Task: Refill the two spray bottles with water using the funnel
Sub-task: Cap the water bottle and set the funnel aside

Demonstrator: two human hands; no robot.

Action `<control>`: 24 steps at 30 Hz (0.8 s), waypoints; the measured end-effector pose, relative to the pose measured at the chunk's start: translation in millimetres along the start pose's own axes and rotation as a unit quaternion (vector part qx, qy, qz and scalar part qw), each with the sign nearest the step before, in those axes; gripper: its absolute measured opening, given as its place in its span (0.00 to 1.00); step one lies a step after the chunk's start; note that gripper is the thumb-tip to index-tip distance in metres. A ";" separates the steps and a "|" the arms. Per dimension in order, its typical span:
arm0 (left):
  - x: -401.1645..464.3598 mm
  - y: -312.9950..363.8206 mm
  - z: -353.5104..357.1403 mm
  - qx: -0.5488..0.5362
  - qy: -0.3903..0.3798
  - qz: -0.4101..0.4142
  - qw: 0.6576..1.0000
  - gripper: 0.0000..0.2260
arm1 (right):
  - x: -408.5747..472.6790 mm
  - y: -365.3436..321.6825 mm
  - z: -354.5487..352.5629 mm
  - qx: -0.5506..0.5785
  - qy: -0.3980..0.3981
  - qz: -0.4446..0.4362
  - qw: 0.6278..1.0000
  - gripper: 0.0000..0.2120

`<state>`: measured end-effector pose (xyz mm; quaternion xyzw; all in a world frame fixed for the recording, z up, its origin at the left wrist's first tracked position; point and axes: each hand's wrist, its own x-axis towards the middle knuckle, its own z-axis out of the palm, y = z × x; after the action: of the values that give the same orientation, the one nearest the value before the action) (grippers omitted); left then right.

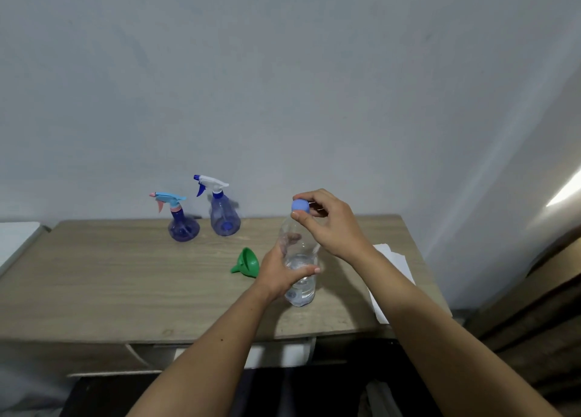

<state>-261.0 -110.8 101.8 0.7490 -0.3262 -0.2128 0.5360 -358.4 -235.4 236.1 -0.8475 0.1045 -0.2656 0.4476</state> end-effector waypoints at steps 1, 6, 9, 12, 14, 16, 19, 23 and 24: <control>-0.4 2.0 -0.6 0.002 -0.008 0.001 1.000 0.45 | -1.6 1.6 -1.1 0.005 0.006 0.006 1.000 0.15; -13.8 -8.9 -14.8 0.006 -0.005 -0.007 1.000 0.54 | -17.5 12.5 7.2 -0.014 0.034 0.033 0.999 0.29; -24.3 -35.9 -42.5 0.045 0.050 -0.020 0.998 0.59 | -34.3 25.6 19.4 0.029 0.039 0.093 0.995 0.43; -24.8 -62.3 -77.0 0.119 0.102 -0.017 0.987 0.56 | -54.5 47.0 38.8 0.048 0.051 0.149 0.986 0.49; -21.0 -75.1 -94.1 0.156 0.102 -0.012 0.982 0.54 | -65.5 60.1 52.8 0.040 0.066 0.170 0.982 0.47; -13.7 -88.0 -105.0 0.177 0.096 -0.008 0.979 0.54 | -73.3 68.9 66.0 0.036 0.082 0.191 0.978 0.45; -2.9 -108.6 -111.6 0.171 0.067 -0.021 0.983 0.54 | -80.2 76.2 81.4 0.071 0.099 0.232 0.965 0.45; 9.1 -138.1 -116.5 0.144 0.017 -0.051 0.988 0.55 | -85.4 81.5 92.8 0.075 0.131 0.246 0.957 0.43; 11.7 -143.8 -117.8 0.136 0.009 -0.055 0.989 0.55 | -85.5 80.7 94.5 0.075 0.140 0.244 0.957 0.43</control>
<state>-136.6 -10.4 6.2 0.8337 -0.3053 -0.1889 0.4195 -373.7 -180.1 96.6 -0.7144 0.3494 -0.2714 0.5421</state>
